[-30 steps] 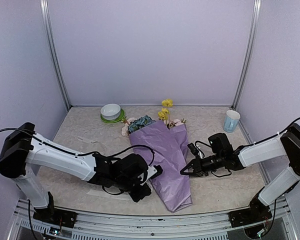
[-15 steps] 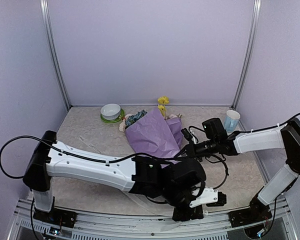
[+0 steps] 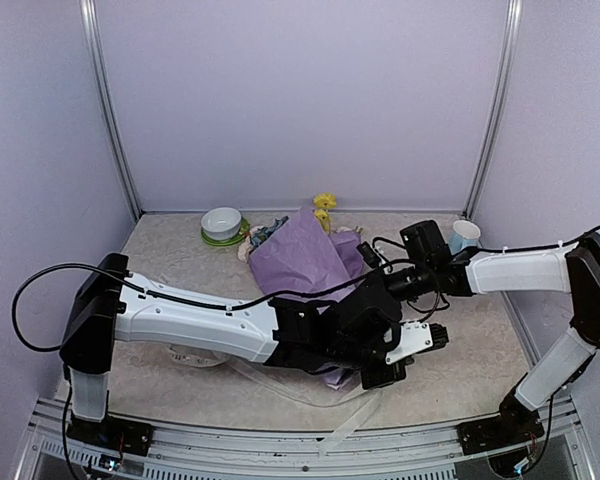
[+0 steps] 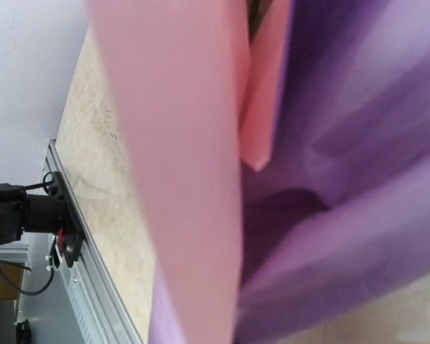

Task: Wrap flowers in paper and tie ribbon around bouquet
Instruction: Move the ribbon to the center of the board.

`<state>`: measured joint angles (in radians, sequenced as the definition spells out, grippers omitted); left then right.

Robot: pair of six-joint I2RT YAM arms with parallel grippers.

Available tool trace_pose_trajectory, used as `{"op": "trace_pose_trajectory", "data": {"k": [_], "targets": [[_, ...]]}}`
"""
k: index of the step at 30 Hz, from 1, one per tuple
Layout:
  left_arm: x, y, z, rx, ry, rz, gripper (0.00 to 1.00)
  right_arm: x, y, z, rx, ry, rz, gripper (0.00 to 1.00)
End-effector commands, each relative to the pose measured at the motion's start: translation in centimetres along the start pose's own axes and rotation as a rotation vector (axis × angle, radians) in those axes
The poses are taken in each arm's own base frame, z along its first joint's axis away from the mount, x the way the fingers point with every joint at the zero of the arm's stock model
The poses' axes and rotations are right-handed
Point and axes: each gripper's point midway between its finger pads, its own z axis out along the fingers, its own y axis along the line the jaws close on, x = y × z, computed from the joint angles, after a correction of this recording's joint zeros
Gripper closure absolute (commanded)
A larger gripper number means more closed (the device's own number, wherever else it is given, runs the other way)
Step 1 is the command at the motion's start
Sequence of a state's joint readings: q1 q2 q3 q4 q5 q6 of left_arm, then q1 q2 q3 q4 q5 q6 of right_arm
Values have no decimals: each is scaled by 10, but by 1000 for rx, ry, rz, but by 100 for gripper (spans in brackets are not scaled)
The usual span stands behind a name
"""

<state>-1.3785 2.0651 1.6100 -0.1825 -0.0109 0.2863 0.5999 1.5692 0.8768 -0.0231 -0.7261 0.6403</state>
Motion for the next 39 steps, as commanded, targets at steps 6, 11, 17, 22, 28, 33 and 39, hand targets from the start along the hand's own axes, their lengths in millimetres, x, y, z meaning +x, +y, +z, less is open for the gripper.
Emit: {"op": "trace_pose_trajectory", "data": {"k": [6, 11, 17, 22, 28, 33, 39], "targets": [[-82, 56, -36, -271, -297, 28, 100, -17, 10, -5, 2, -10, -52, 100], [-77, 63, -42, -303, -383, -20, 100, -15, 7, -5, 6, -6, -51, 100], [-48, 59, -2, -226, -255, -35, 83, -11, -8, -6, 78, 9, -53, 100], [-48, 35, -10, -98, -253, -40, 3, -7, -6, -6, 45, 9, -46, 100], [-52, 9, -32, 3, -203, 25, 1, -7, -4, -7, 37, 7, -48, 100], [-40, -8, -33, 14, -143, 82, 1, -5, -7, -5, 38, 14, -45, 100], [-51, 7, -38, -49, -160, 34, 1, -2, -8, -6, 39, 17, -40, 100]]}}
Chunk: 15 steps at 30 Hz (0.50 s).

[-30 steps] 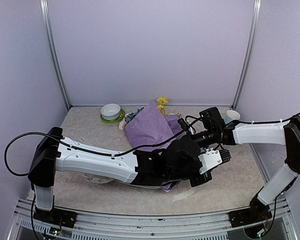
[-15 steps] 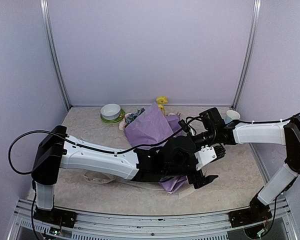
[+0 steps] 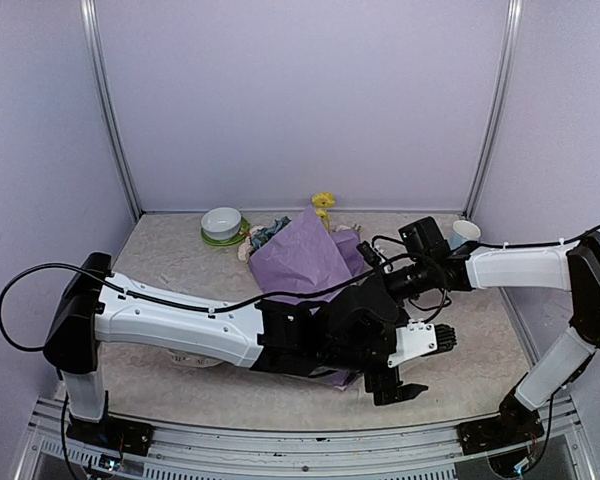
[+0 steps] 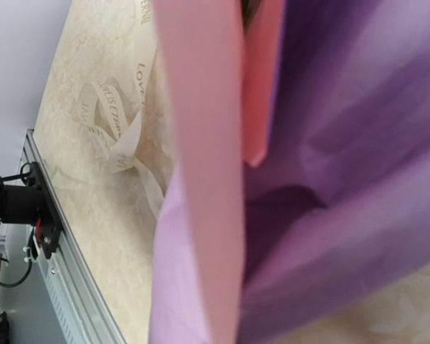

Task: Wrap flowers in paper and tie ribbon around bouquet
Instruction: Move the ribbon to the center of the board, then place the folded bouquet on the ribbon.

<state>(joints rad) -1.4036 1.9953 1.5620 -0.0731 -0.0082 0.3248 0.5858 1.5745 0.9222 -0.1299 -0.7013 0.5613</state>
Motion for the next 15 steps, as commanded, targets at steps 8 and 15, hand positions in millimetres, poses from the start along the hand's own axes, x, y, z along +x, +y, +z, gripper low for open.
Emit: {"op": "trace_pose_trajectory", "data": {"k": [8, 15], "targets": [[-32, 43, -92, -61, -144, -168, 3, 8, 13, -1, -40, 14, -14, 100], [70, 121, -149, -344, 6, -501, 10, 46, 36, 13, -129, 54, 22, 100]]}}
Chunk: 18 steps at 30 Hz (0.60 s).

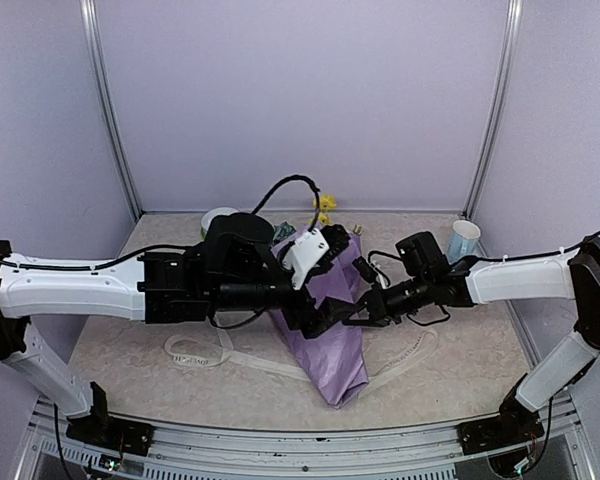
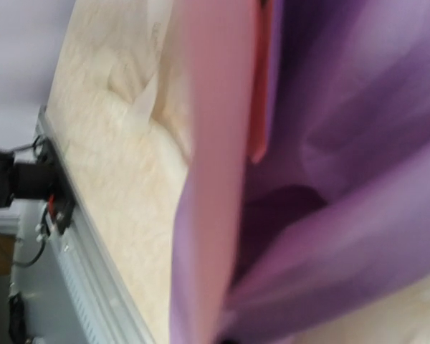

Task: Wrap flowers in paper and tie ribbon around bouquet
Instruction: Place the folded bouquet on the ribbon.

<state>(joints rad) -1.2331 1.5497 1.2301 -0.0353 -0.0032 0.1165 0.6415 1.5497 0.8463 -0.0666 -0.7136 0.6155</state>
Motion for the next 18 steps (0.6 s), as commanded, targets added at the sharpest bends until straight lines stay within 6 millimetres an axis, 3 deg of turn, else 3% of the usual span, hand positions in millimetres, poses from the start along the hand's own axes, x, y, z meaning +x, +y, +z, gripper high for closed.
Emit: {"op": "trace_pose_trajectory", "data": {"k": [1, 5, 8, 13, 18], "targets": [[63, 72, -28, -263, 129, -256, 11, 27, 24, 8, -93, 21, 18, 100], [119, 144, -75, -544, 181, -548, 29, 43, 26, 21, -100, 12, 57, 100], [169, 174, -105, -698, 251, -658, 35, 48, 30, 30, -108, -9, 76, 100], [245, 205, -126, -779, 345, -807, 20, 60, 31, 46, -96, -4, 91, 100], [283, 225, -135, -845, 343, -910, 8, 75, 26, 58, -74, 20, 112, 100]]}}
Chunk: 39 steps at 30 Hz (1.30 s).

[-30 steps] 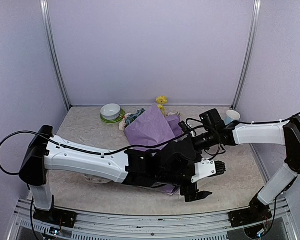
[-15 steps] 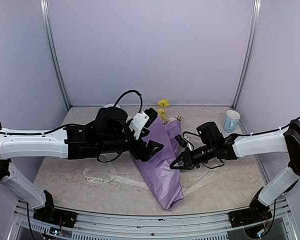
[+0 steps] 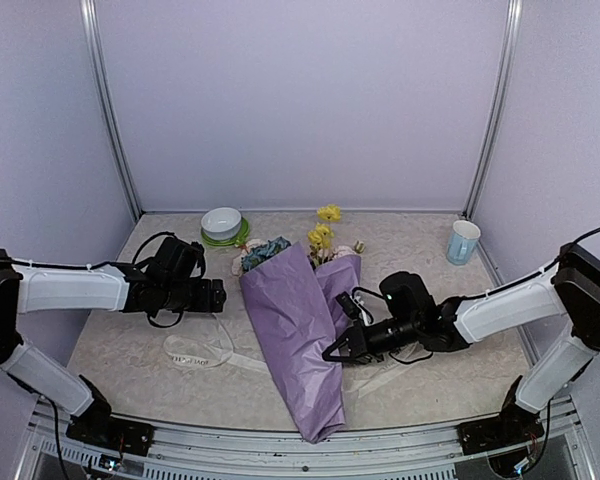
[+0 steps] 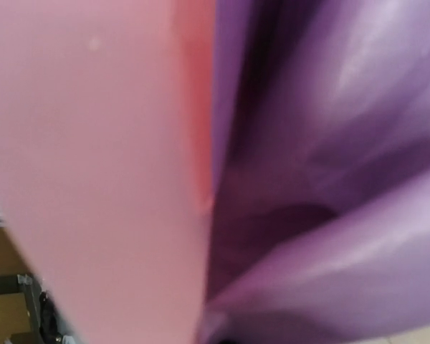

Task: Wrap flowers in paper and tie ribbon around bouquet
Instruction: Place the folded bouquet on the ribbon, then cross the ribbon over the folded bouquet.

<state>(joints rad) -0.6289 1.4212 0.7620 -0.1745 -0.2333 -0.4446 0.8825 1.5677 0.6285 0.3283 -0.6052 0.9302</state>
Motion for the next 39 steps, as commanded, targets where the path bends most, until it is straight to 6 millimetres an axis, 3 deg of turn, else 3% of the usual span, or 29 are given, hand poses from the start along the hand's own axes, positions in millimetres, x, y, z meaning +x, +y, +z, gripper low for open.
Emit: {"op": "trace_pose_trajectory", "data": {"k": [1, 7, 12, 15, 19, 20, 27, 30, 36, 38, 39], "targets": [[3, 15, 19, -3, -1, -129, 7, 8, -2, 13, 12, -1, 10, 100], [20, 13, 52, 21, 75, -170, 8, 13, -6, 19, 25, 16, 3, 100], [46, 12, 66, 30, 143, -173, 22, 15, -8, 17, 26, 8, 3, 100], [59, 2, 71, 71, 179, -161, 42, 16, -9, 18, 27, 13, 4, 100], [62, -10, 72, 132, 188, -152, 93, 18, -13, 19, 33, 23, 2, 100], [59, -12, 70, 139, 176, -152, 100, 19, -15, 20, 37, 25, 3, 100], [1, -19, 30, 114, -28, -51, 100, 20, -23, 23, 40, 33, 10, 100], [-26, -29, 0, 136, -129, -9, 100, 18, -26, 23, 39, 29, 14, 100], [-60, -71, -66, 225, -279, 111, 100, 16, -28, 23, 37, 27, 17, 100], [-65, -99, -92, 339, -304, 158, 100, 16, -29, 23, 39, 30, 16, 100], [-64, -123, -111, 424, -329, 214, 100, 16, -30, 23, 42, 31, 17, 100]]}}
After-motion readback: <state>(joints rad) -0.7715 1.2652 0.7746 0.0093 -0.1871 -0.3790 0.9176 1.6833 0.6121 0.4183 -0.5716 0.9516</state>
